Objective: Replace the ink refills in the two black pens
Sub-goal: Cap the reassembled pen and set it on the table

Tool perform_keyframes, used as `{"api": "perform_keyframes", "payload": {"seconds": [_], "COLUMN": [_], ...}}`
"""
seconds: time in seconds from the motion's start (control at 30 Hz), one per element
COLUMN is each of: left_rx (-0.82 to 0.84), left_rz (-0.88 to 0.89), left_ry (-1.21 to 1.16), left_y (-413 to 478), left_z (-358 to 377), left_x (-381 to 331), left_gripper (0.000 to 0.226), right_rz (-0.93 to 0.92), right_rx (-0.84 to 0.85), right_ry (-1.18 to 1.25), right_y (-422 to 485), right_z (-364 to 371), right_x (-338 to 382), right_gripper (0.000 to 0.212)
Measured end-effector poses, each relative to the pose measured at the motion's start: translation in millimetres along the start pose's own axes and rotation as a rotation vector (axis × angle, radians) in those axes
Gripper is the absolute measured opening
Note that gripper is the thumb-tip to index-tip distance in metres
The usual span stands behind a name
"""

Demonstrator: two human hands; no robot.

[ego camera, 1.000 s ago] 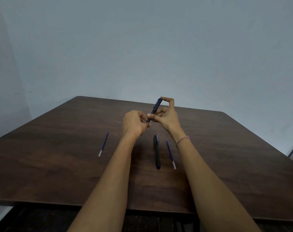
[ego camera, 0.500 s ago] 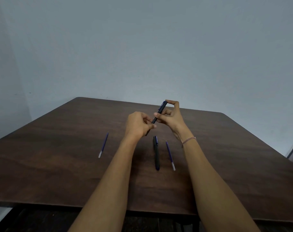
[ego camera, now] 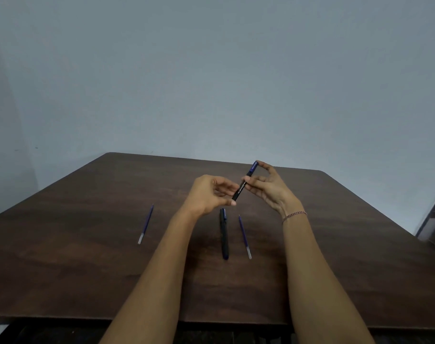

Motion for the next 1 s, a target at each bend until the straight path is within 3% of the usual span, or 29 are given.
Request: {"api": "perform_keyframes", "payload": {"seconds": [0.13, 0.3, 0.4, 0.6, 0.8, 1.0], "left_rx": [-0.044, -0.063, -0.061, -0.110, -0.128, -0.081], "left_rz": [0.078, 0.136, 0.140, 0.147, 0.205, 0.164], "left_ry": [-0.058, -0.079, -0.042, 0.061, 0.376, 0.542], "left_y": [-3.4, -7.0, -12.7, -32.0, -58.5, -72.1], "left_z": [4.4, 17.4, 28.1, 63.1, 107.2, 141.3], "left_x": [-7.7, -13.2, -16.9, -41.3, -70.5, -81.4], "left_gripper": [0.037, 0.035, 0.035, 0.040, 0.043, 0.057], "right_rz": [0.053, 0.116, 0.139, 0.097, 0.009, -0.017], "right_rx": [-0.037, -0.079, -0.091, -0.121, -0.086, -0.004], "right_ry": [0.089, 0.052, -0.095, -0.654, -1.033, -1.245], "right_y": [0.7, -2.6, -8.3, -16.0, -21.3, -20.3], "right_z": [-9.1, -28.2, -45.9, -90.2, -116.0, -125.1], "right_x": [-0.7, 0.9, 9.4, 32.6, 54.8, 58.3], "right_gripper": [0.053, 0.024, 0.028, 0.053, 0.055, 0.055]}}
Point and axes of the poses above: each hand's wrist, its own y-axis towards the middle knuckle, its own z-axis out of the palm, x = y × z, the point moved 1 cm from there along y, towards the middle knuckle, and after that the axes turned 14 degrees about -x, right-handed, at the moved point
